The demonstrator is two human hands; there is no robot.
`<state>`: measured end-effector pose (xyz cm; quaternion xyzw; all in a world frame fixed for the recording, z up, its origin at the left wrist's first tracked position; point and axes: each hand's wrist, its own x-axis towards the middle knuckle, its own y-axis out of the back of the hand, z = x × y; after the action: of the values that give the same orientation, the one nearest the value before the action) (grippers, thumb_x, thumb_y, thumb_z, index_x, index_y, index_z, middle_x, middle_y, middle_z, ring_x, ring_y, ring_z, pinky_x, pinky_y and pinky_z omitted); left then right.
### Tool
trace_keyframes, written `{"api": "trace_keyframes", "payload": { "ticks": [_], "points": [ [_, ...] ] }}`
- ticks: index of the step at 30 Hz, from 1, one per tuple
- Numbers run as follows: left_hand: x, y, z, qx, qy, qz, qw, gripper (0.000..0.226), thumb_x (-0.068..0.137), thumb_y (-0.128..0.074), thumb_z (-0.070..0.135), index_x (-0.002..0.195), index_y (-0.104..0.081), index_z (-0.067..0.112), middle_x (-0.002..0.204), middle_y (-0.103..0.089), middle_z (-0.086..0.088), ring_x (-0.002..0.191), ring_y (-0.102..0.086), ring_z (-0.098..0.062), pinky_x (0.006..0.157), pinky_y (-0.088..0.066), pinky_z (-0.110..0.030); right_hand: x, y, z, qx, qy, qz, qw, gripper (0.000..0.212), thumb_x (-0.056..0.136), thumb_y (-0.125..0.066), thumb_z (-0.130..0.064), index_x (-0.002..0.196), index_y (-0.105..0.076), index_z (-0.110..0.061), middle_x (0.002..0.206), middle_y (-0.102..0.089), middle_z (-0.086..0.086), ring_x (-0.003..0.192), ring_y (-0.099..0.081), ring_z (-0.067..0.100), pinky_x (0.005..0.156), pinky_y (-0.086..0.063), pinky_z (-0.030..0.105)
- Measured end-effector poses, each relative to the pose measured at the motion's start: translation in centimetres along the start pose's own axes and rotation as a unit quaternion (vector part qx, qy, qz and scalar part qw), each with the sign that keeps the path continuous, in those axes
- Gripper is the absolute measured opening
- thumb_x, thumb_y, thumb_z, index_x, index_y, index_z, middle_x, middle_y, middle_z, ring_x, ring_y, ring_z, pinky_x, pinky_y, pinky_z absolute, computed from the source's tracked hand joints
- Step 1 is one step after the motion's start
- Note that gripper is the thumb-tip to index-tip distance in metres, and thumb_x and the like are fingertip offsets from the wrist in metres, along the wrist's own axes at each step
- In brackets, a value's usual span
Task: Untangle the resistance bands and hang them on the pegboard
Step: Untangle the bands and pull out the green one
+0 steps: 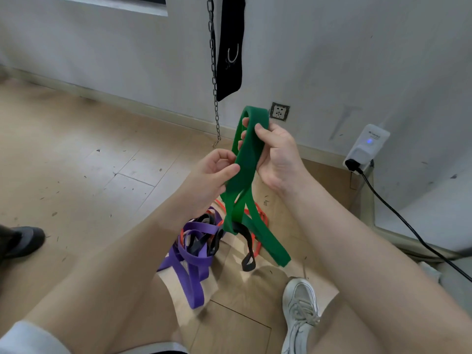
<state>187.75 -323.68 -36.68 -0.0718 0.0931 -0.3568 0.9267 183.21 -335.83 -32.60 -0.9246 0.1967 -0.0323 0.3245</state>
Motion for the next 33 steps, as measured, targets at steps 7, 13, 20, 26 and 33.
{"api": "trace_keyframes", "payload": {
  "ticks": [7,13,20,26,33],
  "points": [
    [1.7,-0.2,-0.4,0.001,0.019,0.155,0.988,0.006,0.085,-0.062,0.003,0.084,-0.058,0.007,0.087,-0.065,-0.015,0.084,-0.066,-0.027,0.085,-0.055,-0.042,0.7,3.3,3.2,-0.348,-0.090,-0.008,0.933,0.038,0.091,-0.056,-0.036,0.118,-0.055,-0.009,0.107,-0.063,0.001,0.101,-0.058,0.016,0.082,-0.045,0.019],
    [4.1,-1.0,-1.1,-0.151,0.081,0.225,0.959,0.008,0.086,-0.060,-0.002,0.093,-0.055,0.001,0.092,-0.064,-0.015,0.087,-0.066,-0.025,0.081,-0.057,-0.033,-1.9,6.9,9.2,-0.451,-0.013,0.031,0.892,0.041,0.087,-0.064,-0.023,0.125,-0.049,-0.020,0.114,-0.054,-0.014,0.107,-0.050,0.003,0.092,-0.040,0.021],
    [5.3,-0.3,-3.2,-0.149,0.055,0.210,0.965,0.007,0.089,-0.058,0.002,0.094,-0.057,0.005,0.103,-0.065,-0.017,0.095,-0.067,-0.024,0.084,-0.056,-0.033,0.5,8.0,10.5,-0.405,-0.003,0.078,0.911,0.031,0.083,-0.069,-0.019,0.111,-0.055,-0.021,0.098,-0.062,-0.014,0.090,-0.057,-0.004,0.074,-0.045,0.010],
    [5.7,1.1,-7.1,-0.039,0.059,0.223,0.972,0.013,0.089,-0.060,0.014,0.102,-0.061,0.015,0.106,-0.067,-0.004,0.098,-0.065,-0.014,0.087,-0.053,-0.026,3.1,9.0,11.1,-0.447,-0.013,0.094,0.889,0.025,0.085,-0.066,-0.018,0.107,-0.055,-0.017,0.102,-0.064,0.001,0.095,-0.061,0.016,0.082,-0.051,0.031],
    [3.9,2.4,-16.0,0.238,0.156,-0.036,0.958,0.032,0.091,-0.056,0.014,0.123,-0.051,0.015,0.118,-0.060,0.002,0.110,-0.057,-0.010,0.100,-0.045,-0.027,5.0,11.6,10.9,-0.466,-0.051,0.103,0.877,0.027,0.089,-0.061,-0.015,0.115,-0.058,-0.013,0.109,-0.060,0.001,0.096,-0.059,0.013,0.079,-0.050,0.021]
  ]
}}
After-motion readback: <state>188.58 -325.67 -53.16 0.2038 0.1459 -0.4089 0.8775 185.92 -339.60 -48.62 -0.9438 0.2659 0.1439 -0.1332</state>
